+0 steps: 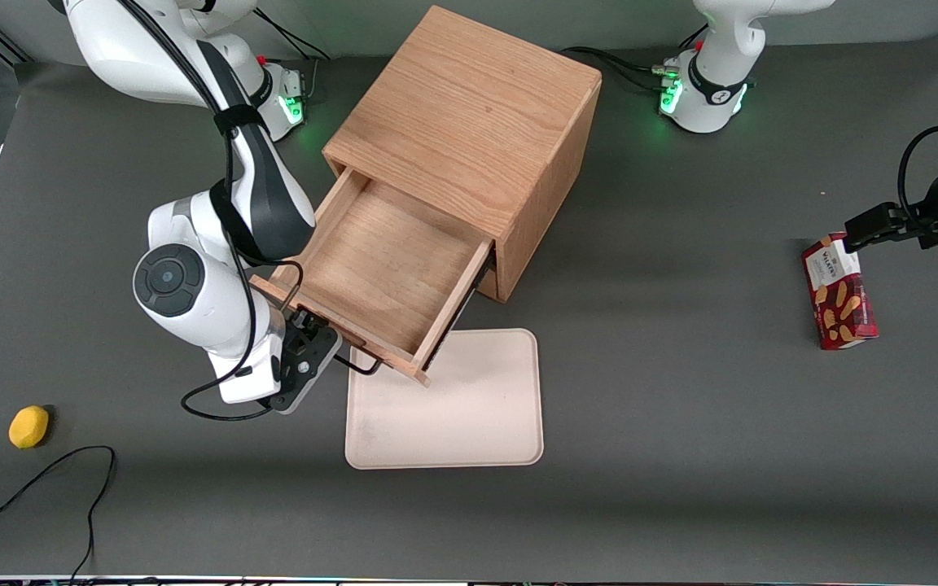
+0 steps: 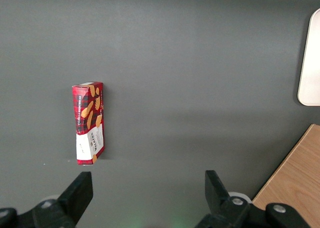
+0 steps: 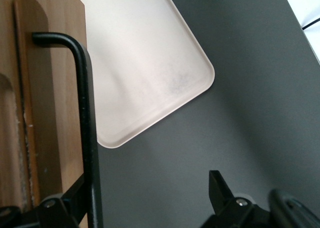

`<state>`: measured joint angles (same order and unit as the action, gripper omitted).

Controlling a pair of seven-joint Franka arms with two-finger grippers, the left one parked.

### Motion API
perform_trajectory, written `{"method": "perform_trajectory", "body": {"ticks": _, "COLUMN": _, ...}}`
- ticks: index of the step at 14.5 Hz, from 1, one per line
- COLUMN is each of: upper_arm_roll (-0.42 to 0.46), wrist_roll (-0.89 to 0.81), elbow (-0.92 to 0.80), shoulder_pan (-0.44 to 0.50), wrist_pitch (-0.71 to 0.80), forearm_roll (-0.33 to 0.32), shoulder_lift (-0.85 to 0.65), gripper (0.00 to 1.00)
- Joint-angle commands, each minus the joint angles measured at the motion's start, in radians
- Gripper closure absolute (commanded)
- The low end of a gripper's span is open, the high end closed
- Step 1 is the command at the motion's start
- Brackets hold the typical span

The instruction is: Open upper drawer

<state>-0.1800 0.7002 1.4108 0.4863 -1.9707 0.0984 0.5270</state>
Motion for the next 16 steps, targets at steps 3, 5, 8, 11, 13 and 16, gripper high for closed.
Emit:
{"method": "perform_trajectory", "body": {"ticks": 3, "upper_arm_roll": -0.003, "wrist_roll": 0.021, "elbow": -0.114, "shoulder_pan": -0.011, "wrist_pitch": 0.134, "forearm_roll": 0.043, "shoulder_lift": 0.008, "gripper": 0.0}}
{"method": "perform_trajectory", "body": {"ticks": 5, "upper_arm_roll": -0.006, "wrist_roll": 0.019, "elbow": -0.136, "shoulder_pan": -0.011, "wrist_pitch": 0.171, "forearm_roll": 0.043, "shoulder_lift": 0.005, "gripper": 0.0}}
{"method": "perform_trajectory", "body": {"ticks": 8, "upper_arm_roll": -0.006, "wrist_roll": 0.001, "elbow": -0.151, "shoulder_pan": -0.015, "wrist_pitch": 0.222, "forearm_roll": 0.043, "shoulder_lift": -0.037, "gripper": 0.0}}
{"method": "perform_trajectory", "body": {"ticks": 11, "upper_arm_roll": -0.013, "wrist_roll": -0.079, "elbow": -0.15, "shoulder_pan": -0.014, "wrist_pitch": 0.269, "forearm_roll": 0.041, "shoulder_lift": -0.105, "gripper": 0.0}}
{"method": "perform_trajectory", "body": {"ticks": 13, "upper_arm_roll": -0.015, "wrist_roll": -0.12, "elbow": -0.148, "shoulder_pan": -0.012, "wrist_pitch": 0.294, "forearm_roll": 0.034, "shoulder_lift": -0.151, "gripper": 0.0}}
{"method": "perform_trajectory", "body": {"ticks": 16, "upper_arm_roll": -0.024, "wrist_roll": -0.188, "elbow": -0.139, "shoulder_pan": -0.002, "wrist_pitch": 0.32, "forearm_roll": 0.026, "shoulder_lift": -0.226, "gripper": 0.0}}
